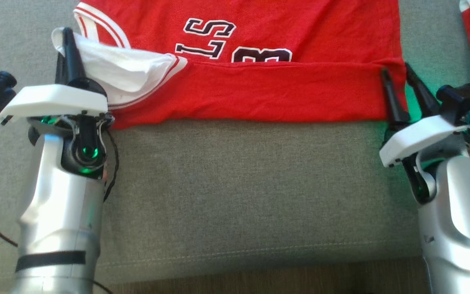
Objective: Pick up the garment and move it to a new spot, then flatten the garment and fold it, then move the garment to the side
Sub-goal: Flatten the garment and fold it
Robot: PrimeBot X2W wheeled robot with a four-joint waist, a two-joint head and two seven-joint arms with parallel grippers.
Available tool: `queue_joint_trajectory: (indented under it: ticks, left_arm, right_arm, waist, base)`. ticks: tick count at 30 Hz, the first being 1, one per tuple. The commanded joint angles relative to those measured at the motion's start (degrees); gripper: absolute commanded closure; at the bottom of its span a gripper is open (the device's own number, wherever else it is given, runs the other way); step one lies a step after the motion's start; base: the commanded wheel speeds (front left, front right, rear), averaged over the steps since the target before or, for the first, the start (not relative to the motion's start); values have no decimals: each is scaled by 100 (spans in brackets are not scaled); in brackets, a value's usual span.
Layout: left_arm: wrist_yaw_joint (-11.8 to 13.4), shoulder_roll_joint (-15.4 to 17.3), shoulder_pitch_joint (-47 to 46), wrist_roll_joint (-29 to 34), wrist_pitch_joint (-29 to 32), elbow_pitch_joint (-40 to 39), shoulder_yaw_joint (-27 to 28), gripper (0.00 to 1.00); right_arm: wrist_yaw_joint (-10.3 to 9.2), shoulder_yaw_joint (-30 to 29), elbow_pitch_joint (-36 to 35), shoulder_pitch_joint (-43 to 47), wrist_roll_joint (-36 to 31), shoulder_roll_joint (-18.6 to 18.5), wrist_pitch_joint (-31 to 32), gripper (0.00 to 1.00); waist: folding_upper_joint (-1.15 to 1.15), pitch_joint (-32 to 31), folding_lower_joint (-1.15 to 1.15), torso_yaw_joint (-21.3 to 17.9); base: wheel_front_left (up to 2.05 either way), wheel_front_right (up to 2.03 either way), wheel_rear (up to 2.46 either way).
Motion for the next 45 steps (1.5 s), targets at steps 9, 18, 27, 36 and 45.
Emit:
queue_joint_trajectory:
  ticks: [9,18,27,36,45]
  left_arm:
    - [-1,329,129,762,-233,-161,82,0]
    - [265,153,1591,2177,-252,-1604,552,0]
    - [323,155,2453,3043,-253,-1429,484,0]
    - [136,295,2014,3095,-226,-374,335,0]
    - [256,437,1685,3207,-190,469,307,0]
  right_arm:
    - [-3,445,-105,91,312,-2,-667,0]
    - [-3,934,-87,608,923,-2,-732,0]
    - [-3,1179,-5,801,1280,-2,-791,0]
    - [-3,1286,100,760,1477,-2,-882,0]
    - [-3,1341,225,688,1519,-2,-937,0]
  waist:
    - [0,-323,-1,-44]
    - [0,-884,-1,-13]
    - [0,-1107,-1,-79]
    - [0,-914,-1,-229]
    - [0,-882,-1,-291]
  base:
    - [0,0,0]
    - [0,0,0]
    - [0,0,0]
    - [0,0,0]
    - [0,0,0]
